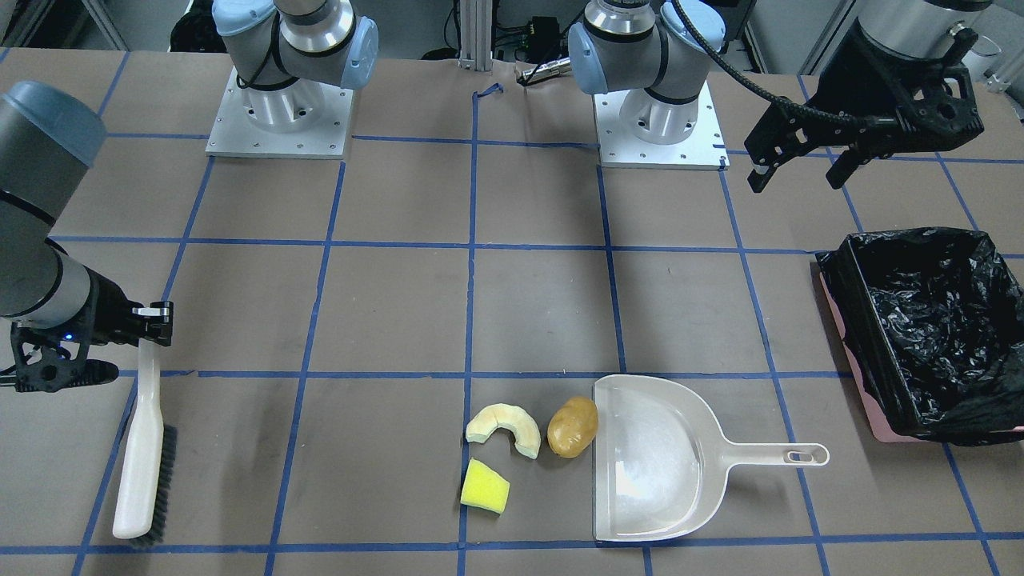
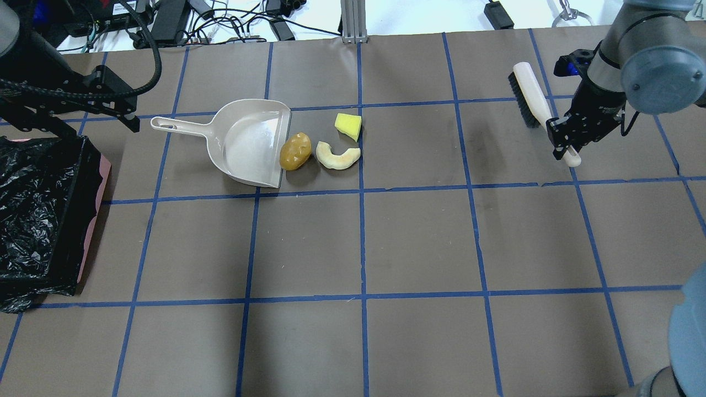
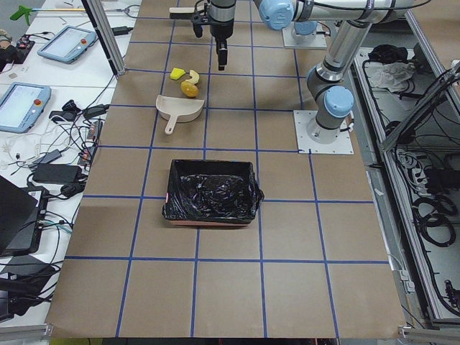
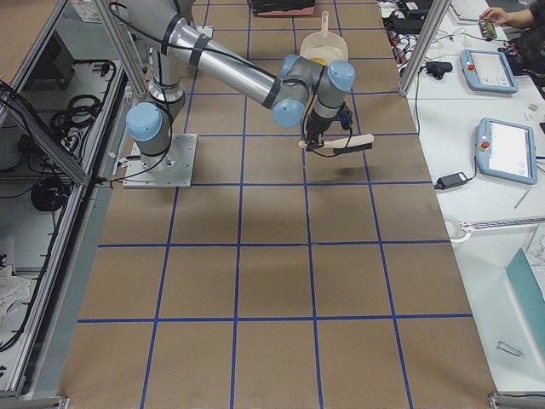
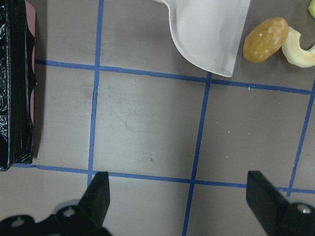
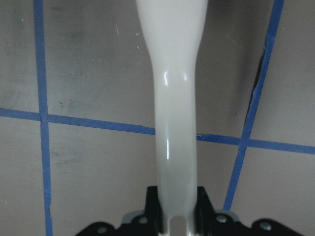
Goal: Sweep and dump trash into bin
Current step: 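Carry the brush toward the trash while the left gripper grasps the dustpan handle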
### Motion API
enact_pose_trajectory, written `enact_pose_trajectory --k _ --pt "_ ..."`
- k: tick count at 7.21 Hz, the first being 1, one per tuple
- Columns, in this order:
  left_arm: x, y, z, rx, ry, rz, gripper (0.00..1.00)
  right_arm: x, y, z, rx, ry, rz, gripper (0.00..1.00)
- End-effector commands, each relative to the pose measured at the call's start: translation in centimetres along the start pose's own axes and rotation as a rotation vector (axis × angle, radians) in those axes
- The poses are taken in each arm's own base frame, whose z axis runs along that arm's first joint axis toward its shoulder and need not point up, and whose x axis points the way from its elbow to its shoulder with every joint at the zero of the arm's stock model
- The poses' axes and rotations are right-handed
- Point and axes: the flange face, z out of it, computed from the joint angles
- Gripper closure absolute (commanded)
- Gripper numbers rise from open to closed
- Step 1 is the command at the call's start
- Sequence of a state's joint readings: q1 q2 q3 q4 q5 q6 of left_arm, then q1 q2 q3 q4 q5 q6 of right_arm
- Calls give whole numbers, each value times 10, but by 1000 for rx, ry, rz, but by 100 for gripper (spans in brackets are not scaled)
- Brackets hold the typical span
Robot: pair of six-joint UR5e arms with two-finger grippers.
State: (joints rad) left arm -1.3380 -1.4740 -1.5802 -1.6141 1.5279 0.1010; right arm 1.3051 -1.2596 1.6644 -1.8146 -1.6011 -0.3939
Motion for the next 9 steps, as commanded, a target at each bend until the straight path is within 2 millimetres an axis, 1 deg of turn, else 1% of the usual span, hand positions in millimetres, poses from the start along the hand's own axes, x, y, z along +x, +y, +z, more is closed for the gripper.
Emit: enact_pose_trajectory --k 1,2,3,4,5,6,7,8,9 --pt "0 -3 6 -13 4 -5 0 -30 -2 -5 9 11 3 100" --pt "0 -8 10 -11 6 -4 0 -43 -1 -11 15 18 24 100" --pt "-2 -11 14 -21 2 26 0 -57 -1 -11 12 20 21 100" --pt "-3 -20 28 -44 13 115 0 -64 1 -10 -8 16 42 100" --pt "-6 -40 40 -7 9 213 0 -67 7 -17 -6 18 47 100" --pt "-10 -60 63 -12 5 380 0 -72 10 -20 -15 11 66 100" --pt "-14 -83 88 -4 -2 540 0 -86 11 -23 -11 5 82 100" --pt "-17 -102 114 0 -7 759 0 -97 18 -27 -18 0 81 100" --pt "-22 -123 144 8 -34 992 0 -110 18 -23 -26 -6 116 100"
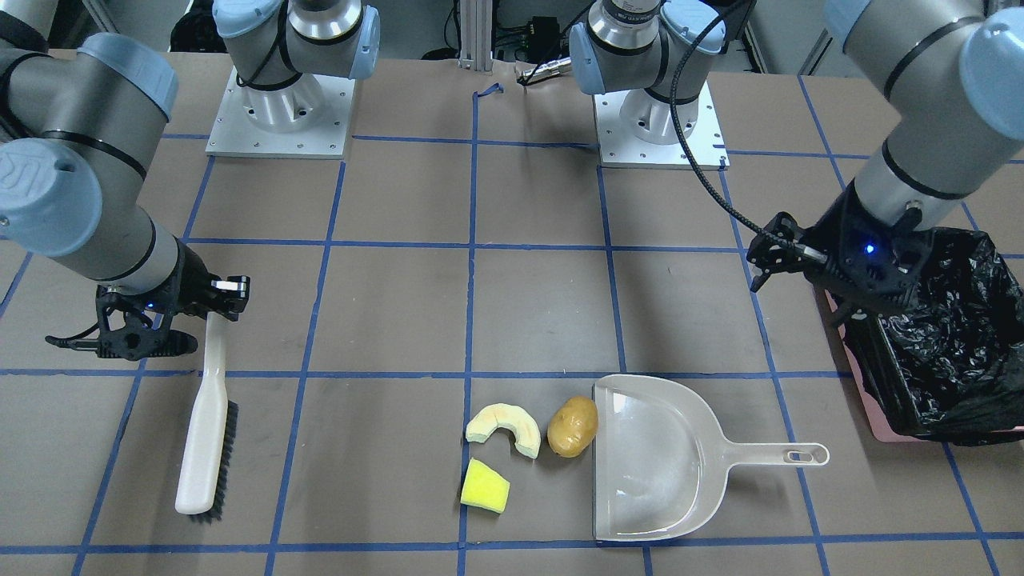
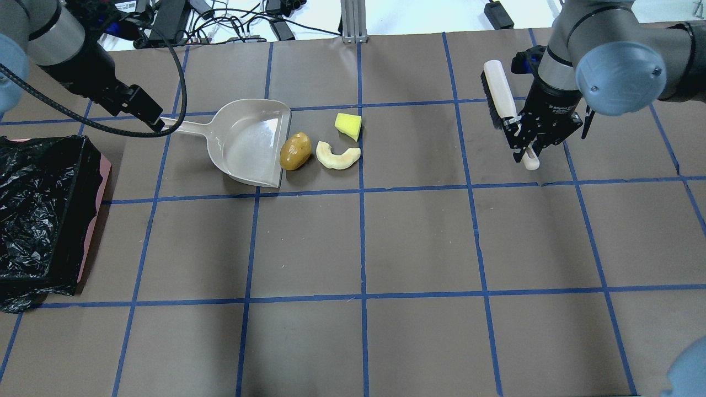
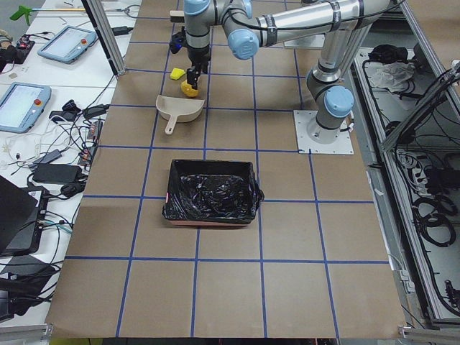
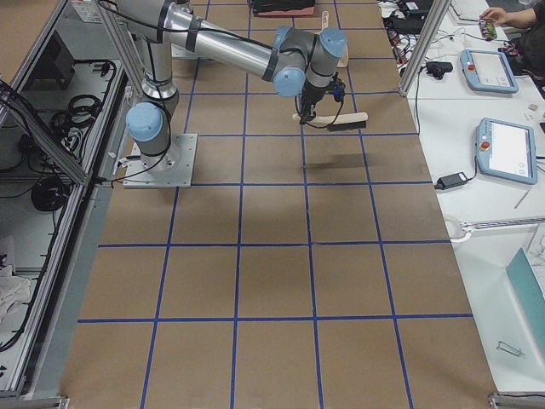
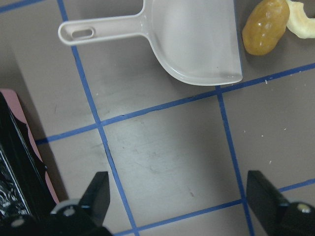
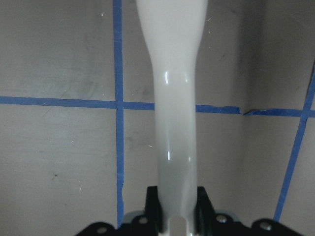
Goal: Sweep and dump trash into bin
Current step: 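Carry the brush toward the trash while the left gripper grasps the dustpan handle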
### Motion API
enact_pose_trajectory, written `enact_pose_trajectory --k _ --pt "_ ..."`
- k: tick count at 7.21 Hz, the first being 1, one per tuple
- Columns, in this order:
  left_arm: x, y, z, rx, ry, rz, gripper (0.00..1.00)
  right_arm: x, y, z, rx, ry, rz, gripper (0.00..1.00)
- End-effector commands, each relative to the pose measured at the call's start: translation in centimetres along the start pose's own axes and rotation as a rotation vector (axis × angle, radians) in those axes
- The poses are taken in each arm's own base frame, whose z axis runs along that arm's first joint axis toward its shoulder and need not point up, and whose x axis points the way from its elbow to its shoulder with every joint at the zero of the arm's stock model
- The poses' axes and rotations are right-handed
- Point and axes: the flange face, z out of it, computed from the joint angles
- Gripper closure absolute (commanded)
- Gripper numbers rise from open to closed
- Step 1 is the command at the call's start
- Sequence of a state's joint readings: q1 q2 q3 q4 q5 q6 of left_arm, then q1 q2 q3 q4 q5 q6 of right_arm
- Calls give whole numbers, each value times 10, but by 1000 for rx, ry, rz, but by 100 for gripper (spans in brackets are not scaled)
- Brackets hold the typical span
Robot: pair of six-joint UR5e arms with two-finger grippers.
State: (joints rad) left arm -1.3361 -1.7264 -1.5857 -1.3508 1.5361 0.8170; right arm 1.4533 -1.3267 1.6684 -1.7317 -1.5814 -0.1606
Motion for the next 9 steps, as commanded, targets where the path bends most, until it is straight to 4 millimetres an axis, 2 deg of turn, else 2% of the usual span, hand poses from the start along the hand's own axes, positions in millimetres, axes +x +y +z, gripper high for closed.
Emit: enact_pose_trajectory --k 1,3,4,5,6,8,9 --pt "-38 -25 63 -13 -70 491 0 -37 3 4 -1 -37 17 100" --pt "-60 -42 111 -26 -111 885 0 -59 -5 19 -14 -92 53 100" --pt "-69 -51 129 -22 -145 1008 0 -67 -6 22 -16 -105 49 100" --pt "-75 -56 145 -25 -152 1086 2 -88 -3 23 -17 -95 80 100" --pt "-78 -59 159 -27 -132 1104 2 -112 -1 24 5 -88 76 100" --pt "-81 -59 189 -33 -84 1099 5 -120 -3 32 -9 -105 72 100" --pt "-81 -59 192 -36 -78 1093 6 -120 -3 34 -15 -111 82 100"
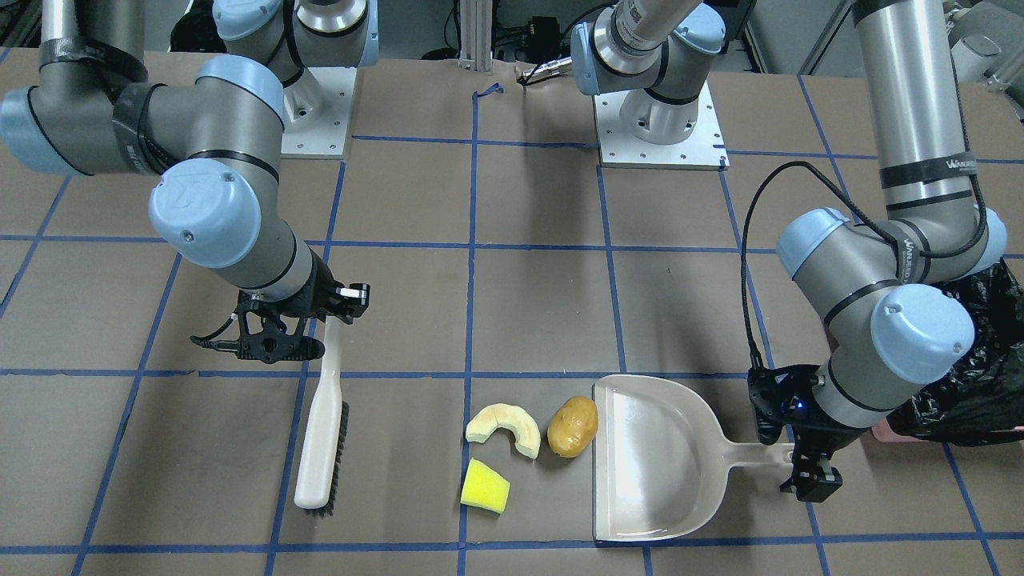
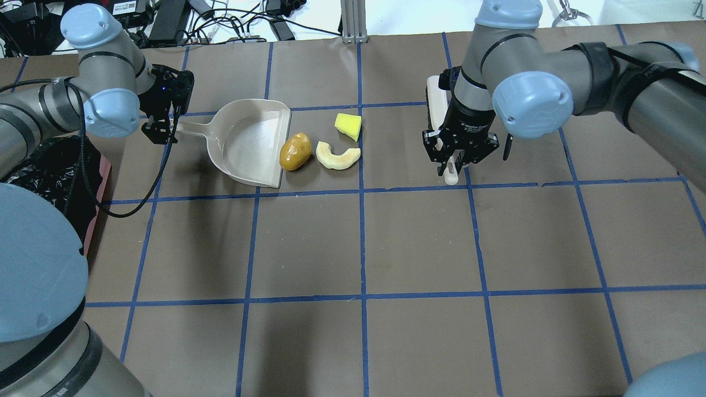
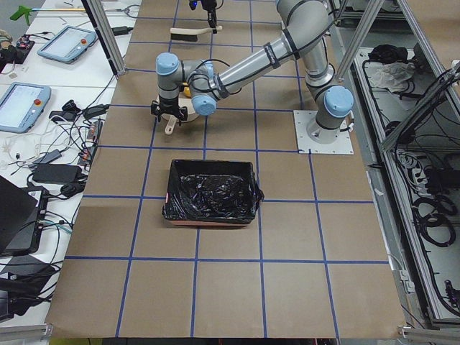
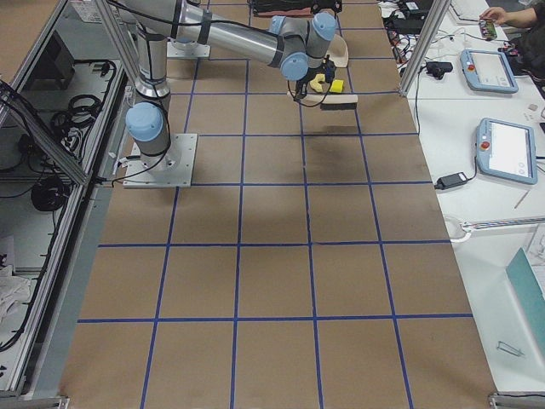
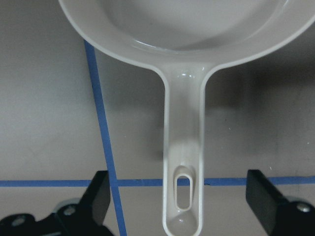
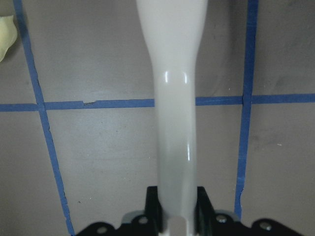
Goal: Sweep and dump trash into bin
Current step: 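Lower the brush with the right gripper behind the yellow pieces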
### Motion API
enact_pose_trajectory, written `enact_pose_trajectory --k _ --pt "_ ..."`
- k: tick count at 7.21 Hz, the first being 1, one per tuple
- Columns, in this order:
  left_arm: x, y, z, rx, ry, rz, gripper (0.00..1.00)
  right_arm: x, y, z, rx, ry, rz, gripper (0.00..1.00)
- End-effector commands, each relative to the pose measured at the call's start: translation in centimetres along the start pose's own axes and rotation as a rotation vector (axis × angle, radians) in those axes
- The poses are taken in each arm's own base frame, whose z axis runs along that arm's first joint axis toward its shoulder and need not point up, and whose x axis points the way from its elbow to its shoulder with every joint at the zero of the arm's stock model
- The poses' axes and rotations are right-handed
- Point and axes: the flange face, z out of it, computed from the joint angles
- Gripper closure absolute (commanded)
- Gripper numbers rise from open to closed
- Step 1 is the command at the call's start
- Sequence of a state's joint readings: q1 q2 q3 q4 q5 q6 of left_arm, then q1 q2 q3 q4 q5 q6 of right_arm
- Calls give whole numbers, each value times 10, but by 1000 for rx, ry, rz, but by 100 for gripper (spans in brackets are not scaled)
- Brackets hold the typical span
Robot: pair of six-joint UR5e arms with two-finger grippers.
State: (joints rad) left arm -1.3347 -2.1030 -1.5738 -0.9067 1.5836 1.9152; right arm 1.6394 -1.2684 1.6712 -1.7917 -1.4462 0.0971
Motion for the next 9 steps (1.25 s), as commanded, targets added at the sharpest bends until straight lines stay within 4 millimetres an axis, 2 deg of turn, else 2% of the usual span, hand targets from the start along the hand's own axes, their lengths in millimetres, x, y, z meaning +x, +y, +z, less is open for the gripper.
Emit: enact_pose_trajectory --k 1,2,3,5,6,7,9 --pt "0 1 13 7 19 -11 6 -5 -2 7 -13 -22 8 100" --pt "0 3 14 4 21 -23 11 -17 -5 13 -5 -30 38 100" --pt "1 3 16 0 26 -19 22 -36 -3 19 14 -27 44 100" --pt "-1 5 14 -8 10 -19 74 -58 1 30 11 -43 44 100" --pt "-1 5 14 -9 7 -21 88 -67 0 39 3 -78 35 100" --pt "-1 4 14 -9 6 -19 95 -69 -3 51 -13 -74 33 100" --pt "-2 4 13 -8 5 -19 99 -76 -2 50 7 -77 44 100"
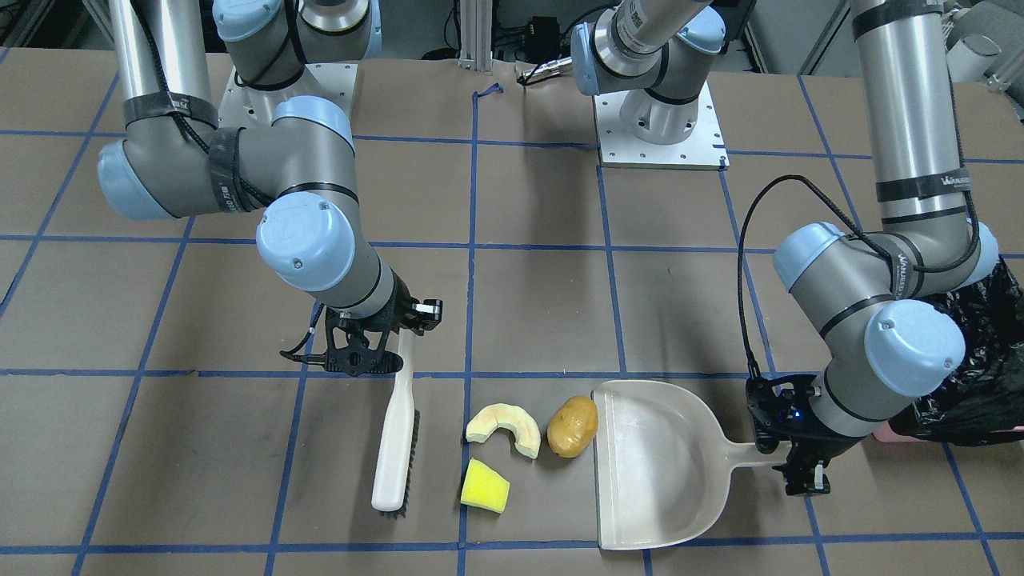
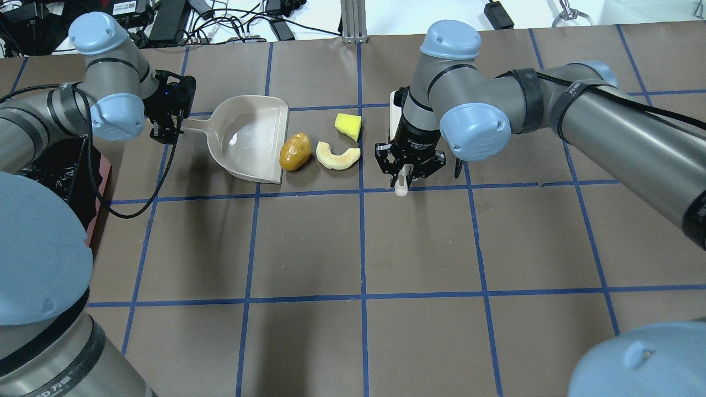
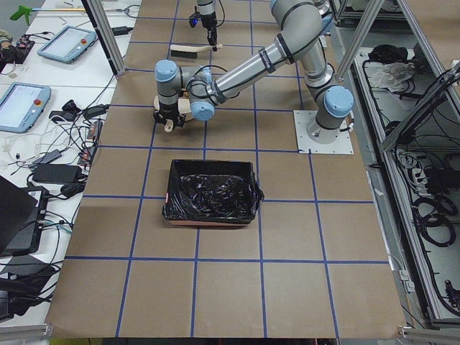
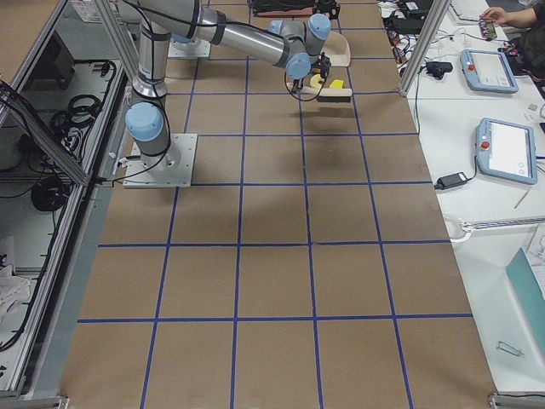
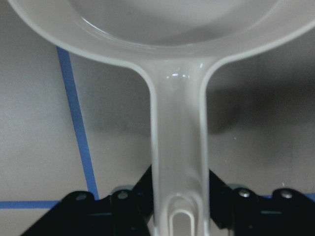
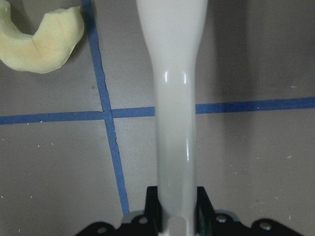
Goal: Sweep and dump trash into bin
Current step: 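Lower the brush with the right gripper behind the yellow pieces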
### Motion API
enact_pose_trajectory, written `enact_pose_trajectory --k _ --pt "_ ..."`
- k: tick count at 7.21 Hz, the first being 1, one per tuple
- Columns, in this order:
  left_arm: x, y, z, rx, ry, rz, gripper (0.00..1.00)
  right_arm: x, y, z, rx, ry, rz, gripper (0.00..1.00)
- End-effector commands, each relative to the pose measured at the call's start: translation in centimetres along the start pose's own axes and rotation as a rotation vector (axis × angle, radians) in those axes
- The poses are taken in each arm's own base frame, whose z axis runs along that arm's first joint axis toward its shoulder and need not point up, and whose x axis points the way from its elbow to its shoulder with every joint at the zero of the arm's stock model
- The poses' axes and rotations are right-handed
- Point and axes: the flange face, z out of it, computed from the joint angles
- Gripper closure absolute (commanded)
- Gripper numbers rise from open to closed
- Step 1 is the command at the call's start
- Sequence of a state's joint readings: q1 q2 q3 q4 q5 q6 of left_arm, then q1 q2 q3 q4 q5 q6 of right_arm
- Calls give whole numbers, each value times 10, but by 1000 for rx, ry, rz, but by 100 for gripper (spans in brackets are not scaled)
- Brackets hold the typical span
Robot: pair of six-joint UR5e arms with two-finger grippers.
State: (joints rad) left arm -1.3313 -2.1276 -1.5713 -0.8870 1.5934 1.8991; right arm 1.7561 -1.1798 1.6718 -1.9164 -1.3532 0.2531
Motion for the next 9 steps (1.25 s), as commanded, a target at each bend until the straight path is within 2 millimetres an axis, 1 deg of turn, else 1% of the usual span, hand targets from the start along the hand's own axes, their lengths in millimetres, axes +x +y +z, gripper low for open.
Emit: enact_pose_trajectory --k 1,2,4,5,6,7,8,9 --pt "0 -1 0 1 -1 2 100 -9 3 6 0 1 12 100" --pt "0 -1 0 1 -1 2 100 -13 4 10 -6 4 13 100" --pt "-1 -1 0 1 -3 2 100 -14 3 19 -22 8 34 100" --pt "-4 0 -4 -5 -9 1 100 -20 5 23 -22 9 26 100" --pt "-4 -1 -3 -4 -8 3 100 -33 11 26 -14 8 18 100" --pt "-4 -1 -3 -4 -8 3 100 -37 13 28 -12 7 32 100" --pt "-4 -1 -3 -4 -8 3 100 -37 13 30 -18 9 37 100" --pt "-4 -1 -3 -4 -8 3 100 -44 14 39 -15 10 50 100"
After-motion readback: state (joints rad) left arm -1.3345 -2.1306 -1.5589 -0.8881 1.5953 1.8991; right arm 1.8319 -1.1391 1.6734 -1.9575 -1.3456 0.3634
